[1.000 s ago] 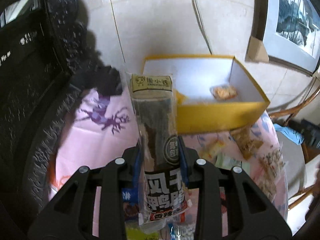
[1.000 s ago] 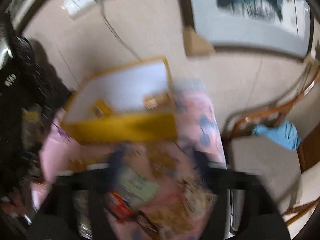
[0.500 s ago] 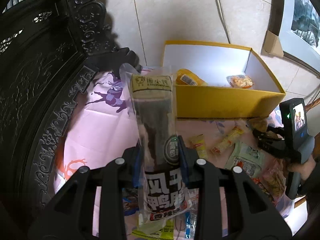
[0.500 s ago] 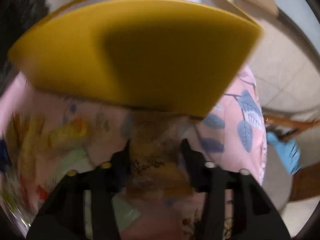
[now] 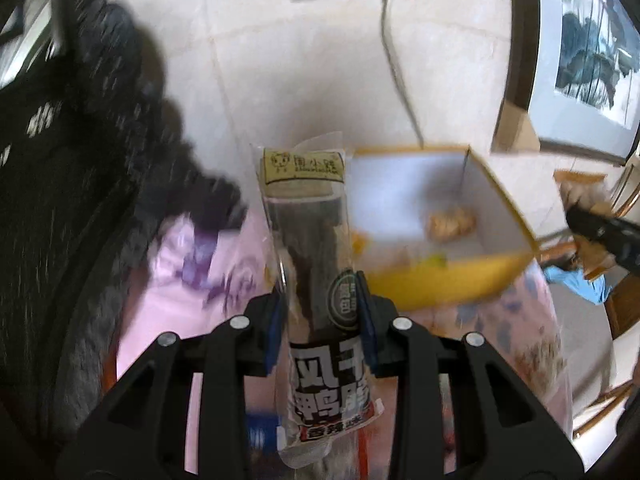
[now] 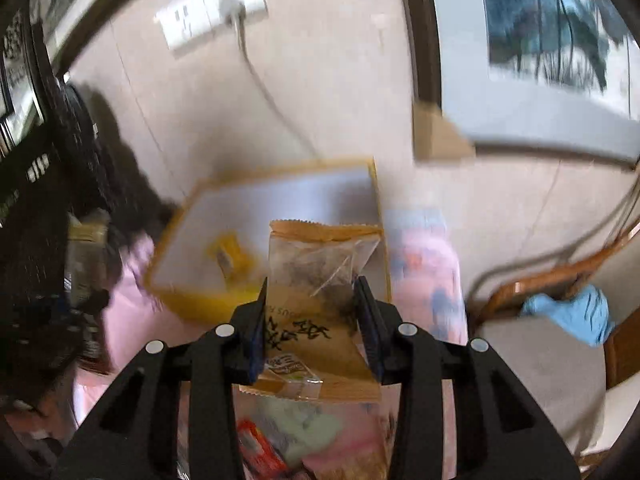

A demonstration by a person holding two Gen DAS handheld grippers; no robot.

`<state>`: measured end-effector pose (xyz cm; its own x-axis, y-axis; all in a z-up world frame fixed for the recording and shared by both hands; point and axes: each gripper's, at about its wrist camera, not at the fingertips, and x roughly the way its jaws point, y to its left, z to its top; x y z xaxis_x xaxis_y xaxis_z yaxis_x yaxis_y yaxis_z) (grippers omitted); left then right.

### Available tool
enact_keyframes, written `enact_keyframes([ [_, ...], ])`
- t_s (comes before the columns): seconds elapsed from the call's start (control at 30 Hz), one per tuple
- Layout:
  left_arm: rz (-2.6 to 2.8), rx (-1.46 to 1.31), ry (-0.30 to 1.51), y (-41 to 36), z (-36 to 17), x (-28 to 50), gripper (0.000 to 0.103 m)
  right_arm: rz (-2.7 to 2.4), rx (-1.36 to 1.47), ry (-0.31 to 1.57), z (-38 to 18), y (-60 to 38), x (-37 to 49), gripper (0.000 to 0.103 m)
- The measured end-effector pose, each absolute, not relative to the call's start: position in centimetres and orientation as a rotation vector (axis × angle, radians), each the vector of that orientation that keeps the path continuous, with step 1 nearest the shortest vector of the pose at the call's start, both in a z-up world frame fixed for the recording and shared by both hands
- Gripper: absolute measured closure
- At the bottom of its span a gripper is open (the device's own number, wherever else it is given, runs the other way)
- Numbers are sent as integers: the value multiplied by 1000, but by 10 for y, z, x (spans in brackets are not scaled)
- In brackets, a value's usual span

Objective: Organize snacks
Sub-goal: 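Carry both packets over the yellow box and open both tools to drop them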

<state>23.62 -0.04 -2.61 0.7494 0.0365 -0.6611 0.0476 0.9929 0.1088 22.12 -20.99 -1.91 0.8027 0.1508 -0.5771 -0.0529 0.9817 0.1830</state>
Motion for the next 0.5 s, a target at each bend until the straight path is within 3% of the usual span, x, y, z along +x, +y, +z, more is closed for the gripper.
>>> enact_keyframes([
  [0.3, -34, 192, 650, -25, -7, 320, 69, 106, 148, 615, -6, -200, 285, 63],
  [0.33, -39, 196, 644, -26, -9, 324, 51, 109, 131, 614, -10, -197, 292, 62],
  [0.37, -44, 201, 626, -28, -11, 329, 33, 111, 107, 612, -12, -196, 297, 55],
  [0.4, -38, 204, 589, -29, -13, 331, 2, 96, 61, 610, -18, -191, 305, 40],
  [0.43, 4, 208, 538, -29, -15, 330, 2, 83, 29, 613, -21, -189, 310, 6],
  [0.5, 41, 250, 545, -30, -21, 334, 2, 99, -18, 640, -31, -188, 314, 1],
])
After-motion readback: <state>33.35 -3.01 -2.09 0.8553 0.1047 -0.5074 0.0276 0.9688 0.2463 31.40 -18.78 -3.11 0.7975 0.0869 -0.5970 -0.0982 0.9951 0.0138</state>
